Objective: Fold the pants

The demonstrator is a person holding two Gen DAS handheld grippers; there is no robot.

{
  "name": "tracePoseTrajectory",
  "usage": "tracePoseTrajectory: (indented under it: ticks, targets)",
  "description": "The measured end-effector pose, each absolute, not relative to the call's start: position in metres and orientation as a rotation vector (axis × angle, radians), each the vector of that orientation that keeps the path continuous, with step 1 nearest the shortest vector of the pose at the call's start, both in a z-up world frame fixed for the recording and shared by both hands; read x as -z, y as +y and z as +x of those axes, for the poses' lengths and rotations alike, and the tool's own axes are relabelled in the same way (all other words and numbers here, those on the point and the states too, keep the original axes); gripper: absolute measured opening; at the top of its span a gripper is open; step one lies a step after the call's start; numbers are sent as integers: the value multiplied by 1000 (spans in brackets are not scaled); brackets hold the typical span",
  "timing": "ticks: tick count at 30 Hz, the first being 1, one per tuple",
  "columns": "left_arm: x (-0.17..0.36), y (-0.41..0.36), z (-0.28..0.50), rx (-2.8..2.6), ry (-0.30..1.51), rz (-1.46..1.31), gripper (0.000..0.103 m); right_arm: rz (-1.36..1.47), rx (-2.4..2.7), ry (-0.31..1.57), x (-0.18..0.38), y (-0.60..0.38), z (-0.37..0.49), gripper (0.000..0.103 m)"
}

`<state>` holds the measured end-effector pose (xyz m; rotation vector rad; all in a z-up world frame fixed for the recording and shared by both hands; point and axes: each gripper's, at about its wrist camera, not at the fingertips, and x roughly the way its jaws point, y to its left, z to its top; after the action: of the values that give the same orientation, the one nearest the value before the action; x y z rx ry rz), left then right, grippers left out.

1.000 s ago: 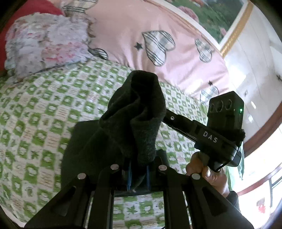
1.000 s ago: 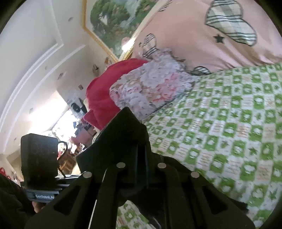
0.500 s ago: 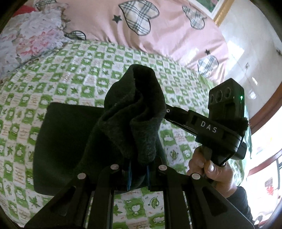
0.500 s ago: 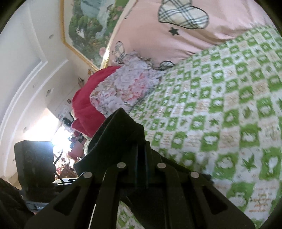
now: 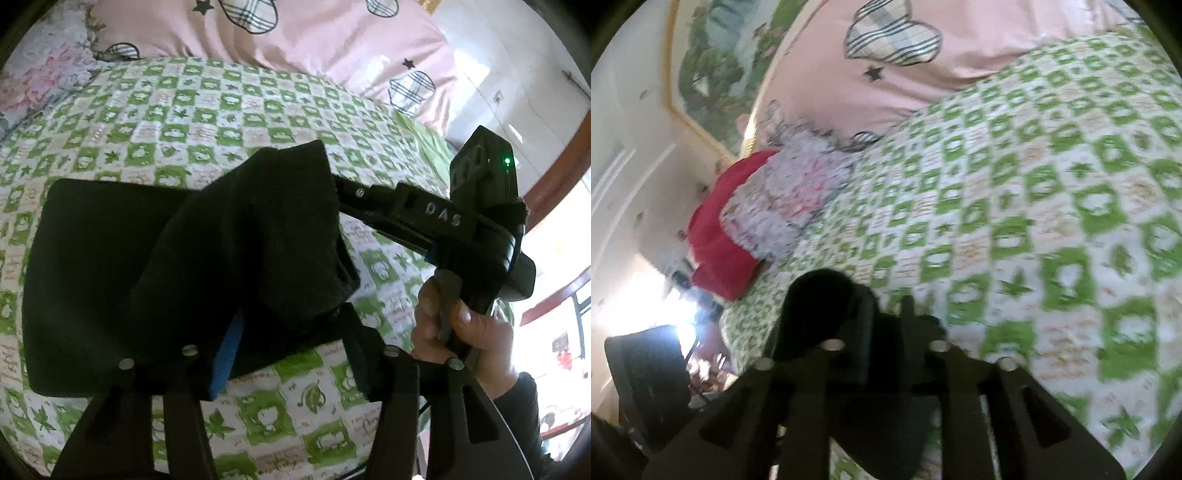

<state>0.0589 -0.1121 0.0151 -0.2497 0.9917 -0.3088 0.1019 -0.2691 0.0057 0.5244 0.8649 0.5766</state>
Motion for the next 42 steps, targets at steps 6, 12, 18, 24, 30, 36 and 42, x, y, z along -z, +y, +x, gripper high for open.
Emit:
tracePoseTrajectory:
  ticks: [6, 12, 18, 24, 30, 36, 42]
  targets:
    - [-21, -107, 46, 367, 980, -281, 66, 535, -466, 838, -11, -287, 79, 73]
    - [-31, -101, 29, 391, 939, -272, 71, 549, -427, 791, -22, -289, 56, 79]
    - [-34, -80, 25, 357, 927, -318, 73, 548, -420, 789, -28, -277, 40, 81]
    - [-35, -54, 23, 314, 918, -376, 78, 501, -423, 812, -29, -262, 34, 85]
    - [-34, -39, 19, 282, 911, -402, 78, 478, -427, 822, -30, -250, 30, 85]
    - [-31, -24, 15, 257, 904, -433, 78, 477, -434, 829, -27, -239, 25, 86]
    - [-29, -4, 12, 229, 894, -475, 78, 472, -427, 843, -23, -235, 21, 87]
